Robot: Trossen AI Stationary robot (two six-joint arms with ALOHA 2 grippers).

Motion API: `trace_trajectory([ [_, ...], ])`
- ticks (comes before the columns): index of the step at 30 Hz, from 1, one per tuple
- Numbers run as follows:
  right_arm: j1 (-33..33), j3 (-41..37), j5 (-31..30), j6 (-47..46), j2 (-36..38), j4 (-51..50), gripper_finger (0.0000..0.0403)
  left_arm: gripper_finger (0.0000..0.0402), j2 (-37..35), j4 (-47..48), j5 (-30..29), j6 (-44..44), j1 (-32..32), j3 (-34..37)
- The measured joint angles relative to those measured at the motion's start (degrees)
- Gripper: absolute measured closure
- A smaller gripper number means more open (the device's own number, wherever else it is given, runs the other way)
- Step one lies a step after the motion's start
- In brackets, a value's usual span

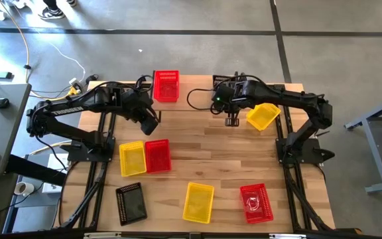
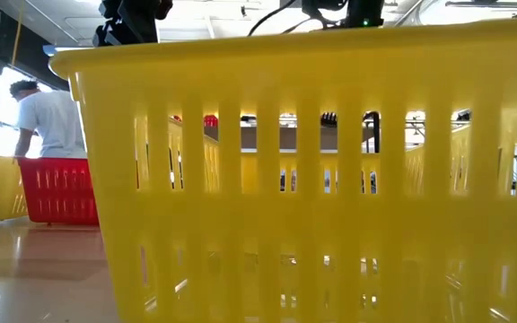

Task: Stack baskets on shelf by color
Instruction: Put the middle right black bin on the shelf

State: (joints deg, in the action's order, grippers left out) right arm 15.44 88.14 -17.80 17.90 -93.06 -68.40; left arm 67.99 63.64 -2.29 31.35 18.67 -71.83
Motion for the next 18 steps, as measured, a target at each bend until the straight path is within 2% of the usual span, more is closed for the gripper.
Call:
trace_trajectory([
  [4, 0.00, 0.00, -0.19, -0.02, 0.00, 0.02, 0.0397, 0.0252, 0.00, 0.00, 0.14, 0.00, -0.02, 0.00],
  [13, 0.00, 0.02, -0.85, -1.54, 0.00, 0.09, 0.0342, 0.0252, 0.00, -0.01, 0.14, -0.01, -0.02, 0.00],
  [18, 0.00, 0.02, 0.28, -1.78, 0.00, 1.58, 0.0335, 0.0252, 0.00, 0.00, 0.16, 0.00, -0.02, 0.00],
])
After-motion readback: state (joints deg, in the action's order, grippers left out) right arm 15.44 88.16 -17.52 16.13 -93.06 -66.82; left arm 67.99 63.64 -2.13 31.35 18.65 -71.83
